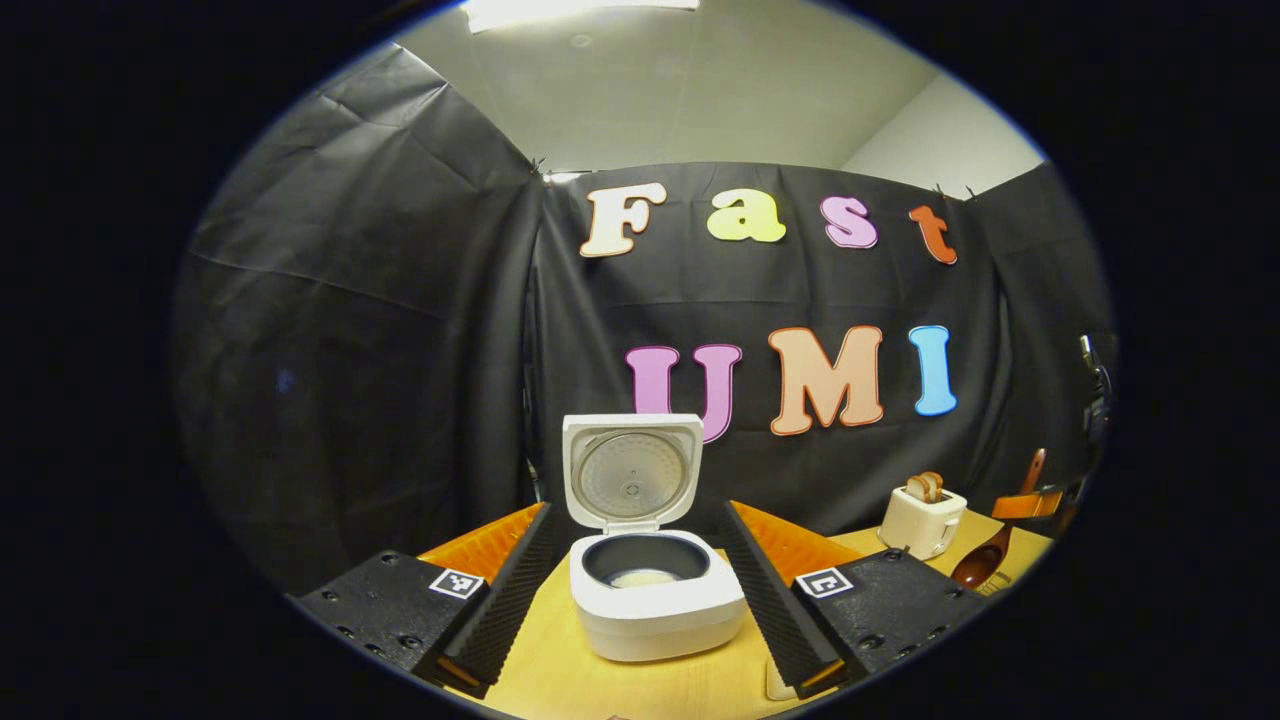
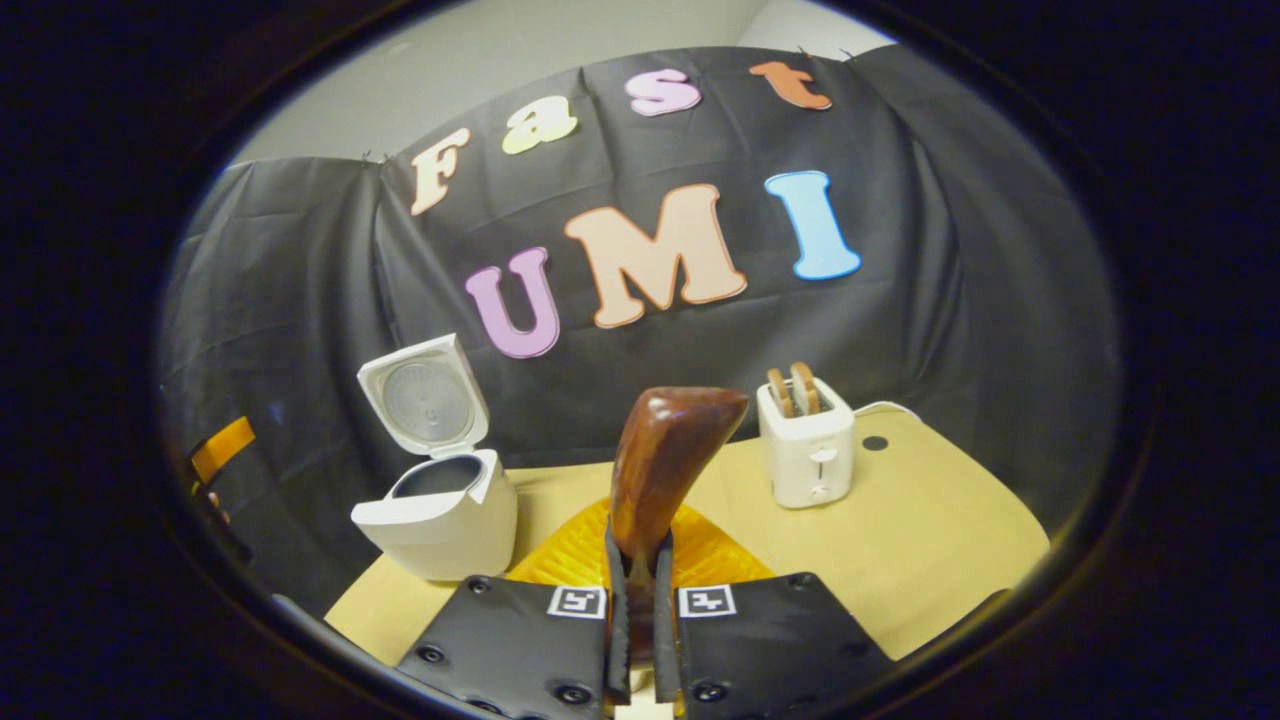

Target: Close the left gripper, press the button to open the rice cooker; take a wooden spoon from the chopstick holder with the right hand, scoop a spoonful of rice and pour it into the rice cooker, then put the wooden spoon back into the chopstick holder.

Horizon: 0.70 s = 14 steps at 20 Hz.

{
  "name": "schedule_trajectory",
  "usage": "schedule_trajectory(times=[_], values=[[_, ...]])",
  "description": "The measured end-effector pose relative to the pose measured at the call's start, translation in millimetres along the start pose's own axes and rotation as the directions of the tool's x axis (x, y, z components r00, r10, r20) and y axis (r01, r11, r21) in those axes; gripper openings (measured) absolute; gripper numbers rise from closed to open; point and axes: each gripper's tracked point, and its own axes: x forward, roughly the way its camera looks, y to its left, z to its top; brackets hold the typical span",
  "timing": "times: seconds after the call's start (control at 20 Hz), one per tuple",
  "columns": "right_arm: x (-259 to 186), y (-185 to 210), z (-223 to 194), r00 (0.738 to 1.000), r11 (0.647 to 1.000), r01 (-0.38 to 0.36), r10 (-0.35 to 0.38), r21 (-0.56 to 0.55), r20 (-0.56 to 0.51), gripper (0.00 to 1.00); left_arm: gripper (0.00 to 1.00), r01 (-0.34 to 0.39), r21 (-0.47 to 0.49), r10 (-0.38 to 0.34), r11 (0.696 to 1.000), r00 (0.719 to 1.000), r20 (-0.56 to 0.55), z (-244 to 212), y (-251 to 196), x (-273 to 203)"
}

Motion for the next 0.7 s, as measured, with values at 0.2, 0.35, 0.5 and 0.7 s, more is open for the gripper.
schedule_trajectory(times=[0.2,0.35,0.5,0.7], values=[[16.7,33.0,-31.8,0.999,0.999,-0.017,0.015,-0.048,-0.044,0.11,0.96,-0.006,0.008,0.006,1.0,1.0,-0.014,-6.3,14.5,-4.1],[31.8,45.8,-55.1,0.998,0.997,0.008,-0.014,-0.083,-0.062,0.14,0.96,-0.008,0.001,0.008,1.0,1.0,-0.024,-11.3,22.5,-6.7],[45.6,52.5,-78.9,0.996,0.994,0.047,-0.055,-0.101,-0.074,0.13,0.96,-0.012,0.005,0.012,1.0,0.999,-0.034,-15.6,32.4,-9.1],[60.3,54.2,-108.4,0.989,0.989,0.103,-0.113,-0.108,-0.091,0.13,0.97,-0.015,0.007,0.015,1.0,0.999,-0.048,-21.2,45.6,-11.2]])
